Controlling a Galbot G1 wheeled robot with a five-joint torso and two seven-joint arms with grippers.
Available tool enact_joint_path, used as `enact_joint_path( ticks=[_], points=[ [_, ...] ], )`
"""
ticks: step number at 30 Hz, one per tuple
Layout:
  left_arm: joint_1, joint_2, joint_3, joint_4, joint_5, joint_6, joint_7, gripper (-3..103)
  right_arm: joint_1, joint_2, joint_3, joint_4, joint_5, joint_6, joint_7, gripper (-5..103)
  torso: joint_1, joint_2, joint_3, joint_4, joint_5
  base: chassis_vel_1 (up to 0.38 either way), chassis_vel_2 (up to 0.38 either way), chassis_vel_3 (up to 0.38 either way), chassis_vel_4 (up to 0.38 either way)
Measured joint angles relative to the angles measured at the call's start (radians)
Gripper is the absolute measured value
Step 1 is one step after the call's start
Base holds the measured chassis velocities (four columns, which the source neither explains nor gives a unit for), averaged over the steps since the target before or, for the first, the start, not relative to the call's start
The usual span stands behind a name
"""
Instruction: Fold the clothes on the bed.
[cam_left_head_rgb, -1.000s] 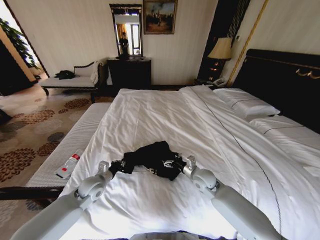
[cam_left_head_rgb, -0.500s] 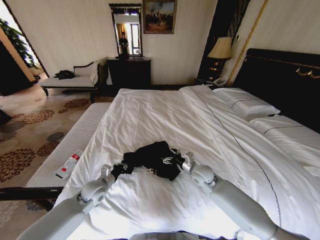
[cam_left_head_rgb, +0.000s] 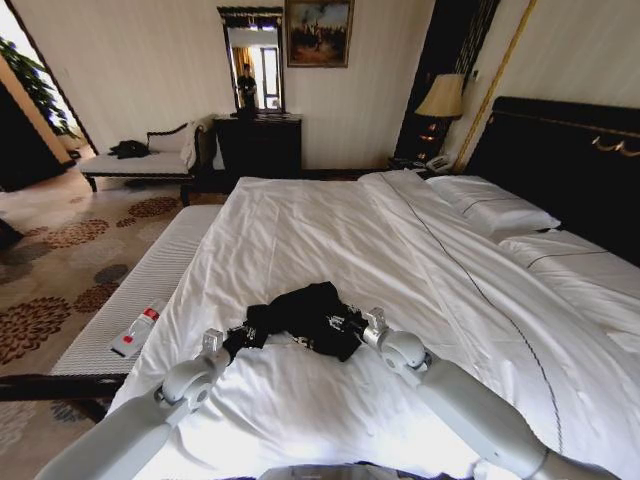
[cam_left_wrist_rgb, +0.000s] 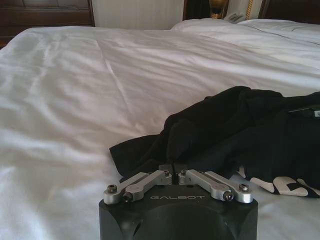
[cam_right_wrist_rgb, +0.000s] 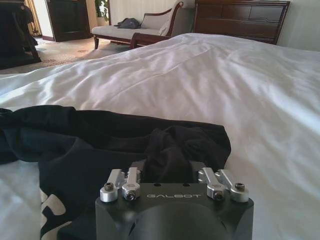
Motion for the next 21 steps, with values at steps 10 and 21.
enact_joint_path(
  ticks=[10, 21],
  points=[
    [0.012, 0.002, -0.001, -0.004, 0.004, 0.0, 0.001, 1, -0.013, -0.001, 0.011, 0.012, -0.006, 0.001, 0.004, 13, 0.0, 0.0, 0.0, 0.0001, 0.0, 0.0, 0.0, 0.0, 0.0],
    [0.005, 0.003, -0.001, -0.008, 0.004, 0.0, 0.002, 1, -0.026, -0.002, 0.023, 0.03, -0.006, 0.001, 0.012, 2, 0.0, 0.0, 0.0, 0.0001, 0.0, 0.0, 0.0, 0.0, 0.0]
  ],
)
